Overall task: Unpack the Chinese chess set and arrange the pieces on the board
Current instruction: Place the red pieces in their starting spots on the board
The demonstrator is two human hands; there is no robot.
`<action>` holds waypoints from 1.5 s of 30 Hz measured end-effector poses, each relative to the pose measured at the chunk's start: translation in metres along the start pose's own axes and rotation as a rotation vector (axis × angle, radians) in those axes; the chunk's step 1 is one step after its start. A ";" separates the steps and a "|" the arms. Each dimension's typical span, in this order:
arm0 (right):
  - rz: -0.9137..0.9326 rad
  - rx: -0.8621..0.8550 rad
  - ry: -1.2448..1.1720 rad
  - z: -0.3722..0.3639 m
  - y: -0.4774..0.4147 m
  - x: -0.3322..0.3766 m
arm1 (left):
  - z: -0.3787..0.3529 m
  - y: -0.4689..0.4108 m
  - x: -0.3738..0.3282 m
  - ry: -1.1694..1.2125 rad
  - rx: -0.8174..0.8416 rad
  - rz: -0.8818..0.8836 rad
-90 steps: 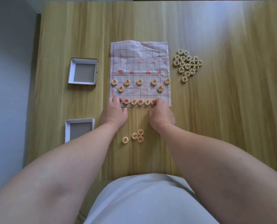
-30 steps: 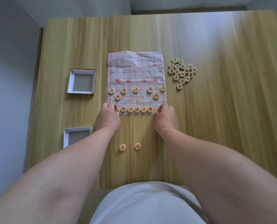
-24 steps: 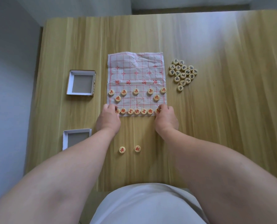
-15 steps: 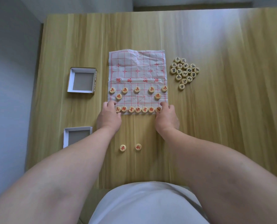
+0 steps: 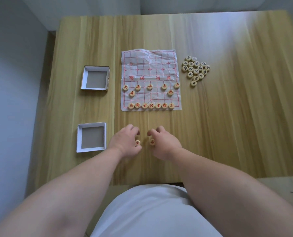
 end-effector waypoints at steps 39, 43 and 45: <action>-0.552 -0.376 -0.369 0.101 -0.038 -0.111 | 0.082 -0.069 0.061 0.268 -0.240 0.438; -0.514 -0.341 -0.343 0.100 -0.048 -0.111 | 0.081 -0.070 0.058 0.252 -0.229 0.470; -0.494 -0.321 -0.310 0.099 -0.052 -0.110 | 0.080 -0.070 0.056 0.241 -0.225 0.478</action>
Point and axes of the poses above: each hand's wrist, its own y-axis away from the middle knuckle, its own z-axis out of the back of the hand, x = y × z, the point moved 8 cm from there along -y, towards the middle knuckle, and after that the axes turned 8 degrees about x, right-handed, at the moved point
